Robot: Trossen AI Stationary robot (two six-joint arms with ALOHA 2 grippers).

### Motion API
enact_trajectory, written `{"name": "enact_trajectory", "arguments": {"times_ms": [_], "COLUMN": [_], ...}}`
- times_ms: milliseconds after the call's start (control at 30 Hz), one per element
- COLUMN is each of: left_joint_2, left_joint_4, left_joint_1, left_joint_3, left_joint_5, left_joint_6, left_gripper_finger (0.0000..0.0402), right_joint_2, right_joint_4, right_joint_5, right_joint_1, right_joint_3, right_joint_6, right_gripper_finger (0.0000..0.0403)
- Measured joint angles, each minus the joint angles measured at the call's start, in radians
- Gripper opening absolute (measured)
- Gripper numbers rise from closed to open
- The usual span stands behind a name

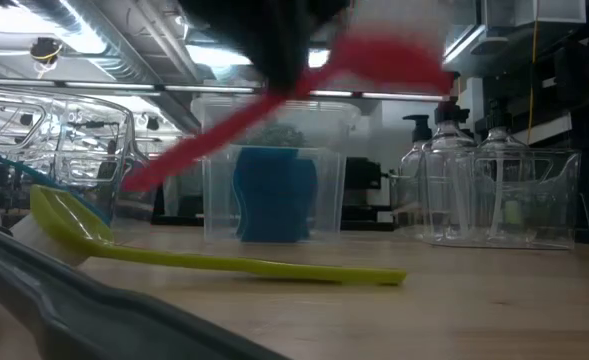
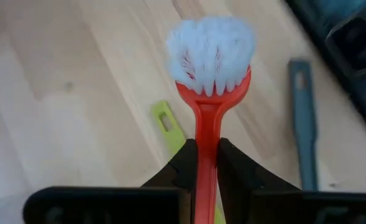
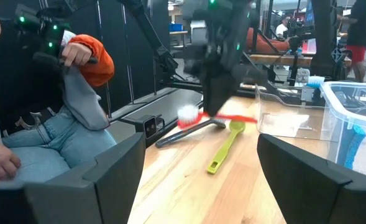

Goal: Pick & Place Kitchen Sink Supplies
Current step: Put the orange brush into the left transparent bin

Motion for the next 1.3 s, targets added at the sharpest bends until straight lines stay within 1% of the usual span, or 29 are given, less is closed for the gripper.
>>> {"name": "enact_trajectory", "arguments": {"times_ms": [133, 267, 500, 633, 767, 867, 1033, 1167, 1300], "left_joint_2": [-0.065, -0.141, -0.293, -0.378, -0.447, -0.481, -0.502, -0.5, -0.506], "left_joint_4": [-0.003, -0.029, -0.1, -0.13, -0.189, -0.263, -0.39, -0.503, -0.539], "left_joint_1": [0.0, 0.0, 0.0, 0.0, 0.0, 0.001, 0.003, 0.01, 0.021], "left_joint_3": [0.0, 0.0, 0.0, 0.0, 0.0, 0.0, 0.0, -0.001, -0.038], "left_joint_5": [-0.003, -0.047, -0.188, -0.253, -0.36, -0.443, -0.516, -0.53, -0.529], "left_joint_6": [-0.04, -0.118, -0.201, -0.236, -0.295, -0.37, -0.516, -0.687, -0.765], "left_gripper_finger": [0.0032, 0.0032, 0.0032, 0.0032, 0.0032, 0.0032, 0.0032, 0.0032, 0.0032], "right_joint_2": [0.0, 0.0, 0.0, 0.0, 0.0, 0.0, 0.0, 0.0, 0.0], "right_joint_4": [0.0, 0.0, 0.0, 0.0, 0.0, 0.0, 0.0, 0.0, 0.0], "right_joint_5": [0.0, 0.0, 0.0, 0.0, 0.0, 0.0, 0.0, 0.0, 0.0], "right_joint_1": [0.0, 0.0, 0.0, 0.0, 0.0, 0.0, 0.0, 0.0, 0.0], "right_joint_3": [0.0, 0.0, 0.0, 0.0, 0.0, 0.0, 0.0, 0.0, 0.0], "right_joint_6": [0.0, 0.001, -0.001, 0.0, 0.001, 0.0, 0.0, 0.0, 0.001], "right_gripper_finger": [0.0308, 0.0308, 0.0308, 0.0308, 0.0308, 0.0308, 0.0308, 0.0308, 0.0308]}}
